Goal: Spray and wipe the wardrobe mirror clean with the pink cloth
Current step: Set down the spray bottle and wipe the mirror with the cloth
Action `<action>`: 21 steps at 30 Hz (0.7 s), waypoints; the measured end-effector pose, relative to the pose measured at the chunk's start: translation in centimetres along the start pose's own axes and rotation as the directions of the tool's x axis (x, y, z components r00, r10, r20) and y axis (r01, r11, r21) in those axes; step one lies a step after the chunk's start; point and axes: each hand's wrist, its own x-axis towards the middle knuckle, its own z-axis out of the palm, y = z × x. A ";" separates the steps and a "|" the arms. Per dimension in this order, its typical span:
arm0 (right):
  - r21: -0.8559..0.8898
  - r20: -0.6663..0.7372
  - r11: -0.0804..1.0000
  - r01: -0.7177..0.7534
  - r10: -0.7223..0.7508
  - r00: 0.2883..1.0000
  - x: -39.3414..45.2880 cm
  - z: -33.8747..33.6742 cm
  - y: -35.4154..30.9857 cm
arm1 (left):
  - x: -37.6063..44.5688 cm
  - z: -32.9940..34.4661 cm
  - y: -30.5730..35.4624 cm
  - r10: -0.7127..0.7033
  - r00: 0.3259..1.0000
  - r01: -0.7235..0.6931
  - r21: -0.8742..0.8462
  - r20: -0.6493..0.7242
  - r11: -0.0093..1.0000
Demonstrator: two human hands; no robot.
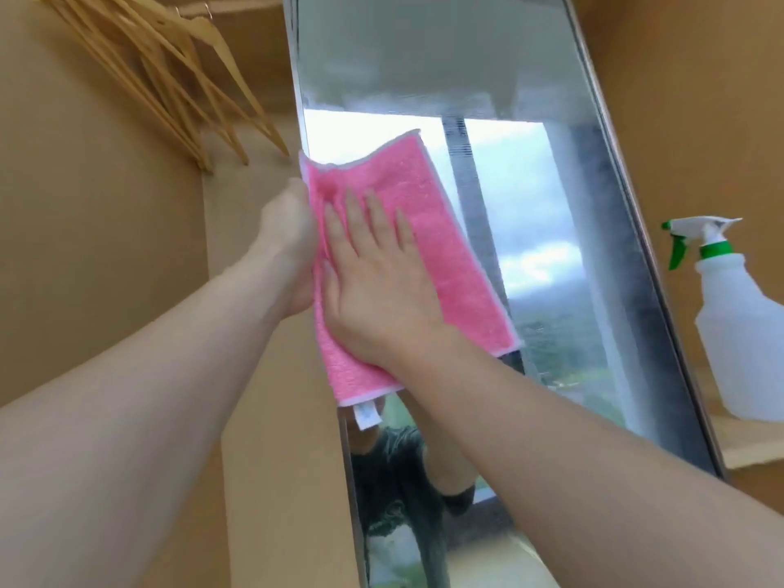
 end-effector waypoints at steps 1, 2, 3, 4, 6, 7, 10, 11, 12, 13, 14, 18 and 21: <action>-0.001 0.005 1.000 0.023 -0.023 1.000 -0.2 0.1 -0.2 | 0.1 -0.2 -0.1 0.013 1.000 -0.013 0.040 0.005 0.999; -0.002 0.009 0.999 0.038 -0.038 0.999 -0.4 0.2 0.0 | 0.1 -0.2 -0.3 0.020 1.000 -0.021 0.058 0.010 0.998; -0.004 0.009 0.999 0.052 -0.052 0.999 -0.7 0.1 0.5 | 0.1 -0.2 -0.5 0.026 1.000 -0.027 0.064 0.011 0.998; -0.007 0.008 0.998 0.065 -0.065 0.998 -0.9 0.0 1.0 | 0.1 -0.2 -0.7 0.031 0.999 -0.032 0.061 0.009 0.998; -0.016 0.015 0.996 0.084 -0.084 0.996 -1.3 -0.2 1.9 | 0.5 -0.2 -1.1 0.029 1.000 -0.028 0.062 -0.001 0.998; -0.018 0.022 0.996 0.090 -0.089 0.996 -1.5 -0.4 2.4 | 0.7 -0.3 -1.2 0.029 0.999 -0.028 0.074 -0.017 0.997; -0.038 0.043 0.996 0.075 -0.073 0.996 -2.8 -0.8 4.6 | 0.9 -0.3 -1.4 0.034 0.998 -0.026 0.143 -0.055 0.989; -0.051 0.053 0.997 0.061 -0.059 0.997 -3.4 -1.0 5.7 | 0.7 -0.1 -1.3 0.018 0.996 -0.003 0.167 -0.087 0.986; -0.067 0.063 0.997 0.044 -0.040 0.997 -4.1 -1.2 7.1 | 0.7 0.0 -1.2 -0.001 0.993 0.024 0.191 -0.121 0.981; -0.083 0.068 0.996 0.019 -0.013 0.998 -4.8 -1.4 8.6 | 0.6 0.0 -1.2 -0.021 0.989 0.052 0.202 -0.149 0.978; -0.097 0.062 0.995 -0.021 0.027 0.998 -5.5 -1.7 10.3 | 0.7 -0.1 -1.2 -0.024 0.986 0.060 0.212 -0.167 0.975; -0.061 -0.016 0.956 -0.288 0.288 0.958 -8.4 -2.4 17.5 | 0.5 -0.3 -1.1 0.043 0.989 0.015 0.384 -0.141 0.923; -0.031 -0.055 0.910 -0.413 0.411 0.910 -10.5 -2.3 20.9 | 0.1 -0.1 -1.0 -0.001 0.982 0.062 0.326 -0.187 0.943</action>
